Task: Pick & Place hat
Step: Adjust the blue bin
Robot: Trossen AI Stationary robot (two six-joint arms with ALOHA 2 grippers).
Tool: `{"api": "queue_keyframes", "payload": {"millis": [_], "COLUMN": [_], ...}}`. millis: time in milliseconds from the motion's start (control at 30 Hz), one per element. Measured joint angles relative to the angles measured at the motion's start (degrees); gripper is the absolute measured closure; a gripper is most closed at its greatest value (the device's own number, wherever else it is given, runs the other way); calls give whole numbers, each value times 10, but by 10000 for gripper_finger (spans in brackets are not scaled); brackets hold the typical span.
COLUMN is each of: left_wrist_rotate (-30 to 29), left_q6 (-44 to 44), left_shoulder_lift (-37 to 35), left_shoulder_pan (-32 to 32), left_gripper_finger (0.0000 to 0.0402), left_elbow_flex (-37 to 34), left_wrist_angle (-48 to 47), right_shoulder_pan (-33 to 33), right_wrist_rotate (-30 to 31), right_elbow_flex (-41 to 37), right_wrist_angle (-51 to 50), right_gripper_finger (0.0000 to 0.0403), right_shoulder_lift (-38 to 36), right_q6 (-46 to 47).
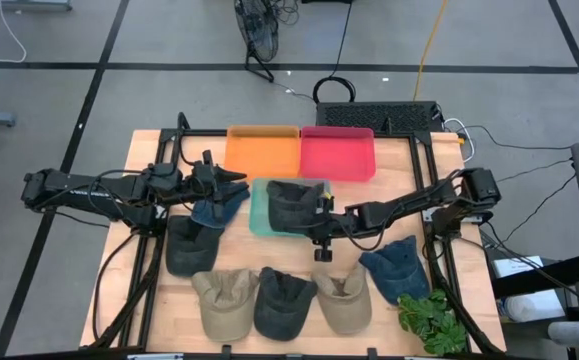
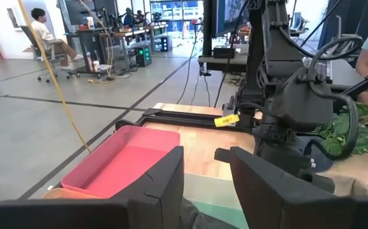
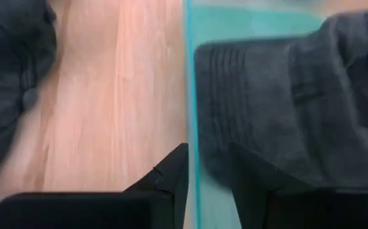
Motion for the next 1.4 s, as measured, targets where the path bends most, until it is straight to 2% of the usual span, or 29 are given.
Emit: {"api": "queue_keyframes", "payload": {"millis": [300, 800, 1133, 1400], "left_wrist_rotate": [0, 0, 0, 0], "left_q6": [4, 5, 5, 4], "left_shoulder_lift": [0, 0, 0, 0], "left_shoulder_pan": [0, 0, 0, 0], "left_gripper_finger": [261, 261, 261, 261], "left_elbow_flex": [0, 0, 0, 0], "left_wrist_angle": [-1, -1, -1, -1], "right_shoulder_pan": [0, -3, -18, -37], "right_wrist_rotate": [-13, -12, -13, -16], "right_elbow_flex": [-2, -2, -2, -2], "right_wrist_angle": [-16, -99, -155, -139], "right_gripper_finger": [397, 403, 403, 403], "right_shoulder_lift": [0, -6, -11, -12], "right_q6": [0, 66, 63, 26]}}
